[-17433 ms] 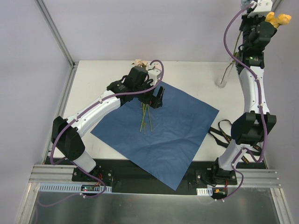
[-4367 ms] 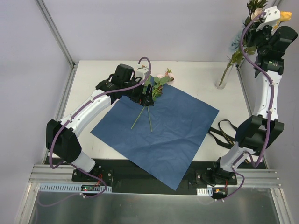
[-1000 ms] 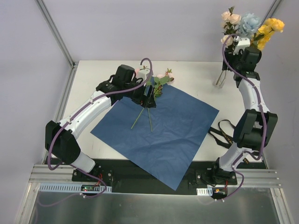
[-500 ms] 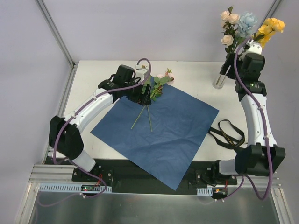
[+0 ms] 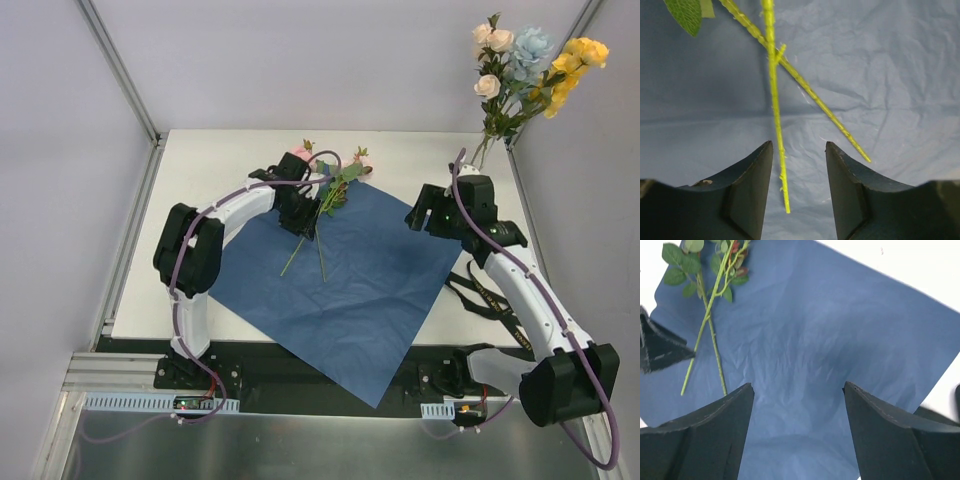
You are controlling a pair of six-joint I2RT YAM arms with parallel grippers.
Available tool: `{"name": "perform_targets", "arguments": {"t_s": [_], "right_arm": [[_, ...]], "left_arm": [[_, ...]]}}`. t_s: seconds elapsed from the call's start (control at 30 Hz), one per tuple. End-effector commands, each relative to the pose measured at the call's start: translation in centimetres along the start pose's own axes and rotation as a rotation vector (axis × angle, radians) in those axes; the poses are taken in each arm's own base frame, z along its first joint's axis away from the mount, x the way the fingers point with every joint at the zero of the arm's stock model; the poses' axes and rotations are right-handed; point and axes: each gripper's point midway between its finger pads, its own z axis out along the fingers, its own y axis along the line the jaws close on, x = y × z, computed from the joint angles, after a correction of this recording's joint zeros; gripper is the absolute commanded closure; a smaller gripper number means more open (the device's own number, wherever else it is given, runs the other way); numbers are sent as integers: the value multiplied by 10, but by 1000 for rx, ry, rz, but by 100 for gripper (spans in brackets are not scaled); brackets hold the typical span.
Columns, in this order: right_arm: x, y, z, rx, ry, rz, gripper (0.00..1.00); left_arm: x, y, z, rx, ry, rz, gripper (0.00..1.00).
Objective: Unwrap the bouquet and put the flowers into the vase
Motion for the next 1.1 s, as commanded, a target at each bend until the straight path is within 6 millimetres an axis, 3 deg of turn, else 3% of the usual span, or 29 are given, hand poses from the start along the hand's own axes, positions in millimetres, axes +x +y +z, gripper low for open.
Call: {"name": "perform_targets", "arguments": {"t_s": [0.0, 0.17, 0.3, 0.43, 0.5, 0.7, 0.83, 0.9, 1.07], "right_arm": [[8, 17, -10, -95, 0, 21, 25], [25, 18, -8, -124, 41, 6, 24], [35, 18, -8, -140, 59, -1, 24], [41, 17, -8, -147, 74, 1, 24], [42, 20, -9, -161, 83, 3, 24], [39, 35, -6, -217, 137, 66, 17], [25, 59, -4, -313, 154, 124, 15], [22, 72, -3, -380, 174, 159, 14], [-8, 109, -10, -560, 118, 177, 14]], "left_arm": [[-6, 5, 8, -53, 15, -20, 57], [10, 8, 29, -134, 78, 16, 66], [14, 19, 33, -212, 97, 36, 73], [13, 17, 29, -233, 88, 31, 89], [5, 13, 19, -250, 51, 36, 100], [-24, -15, -24, -202, -86, 29, 100], [-40, -44, -63, -101, -185, 27, 100], [-42, -59, -75, -36, -203, 26, 100], [-41, -86, -101, 83, -238, 20, 100]]}}
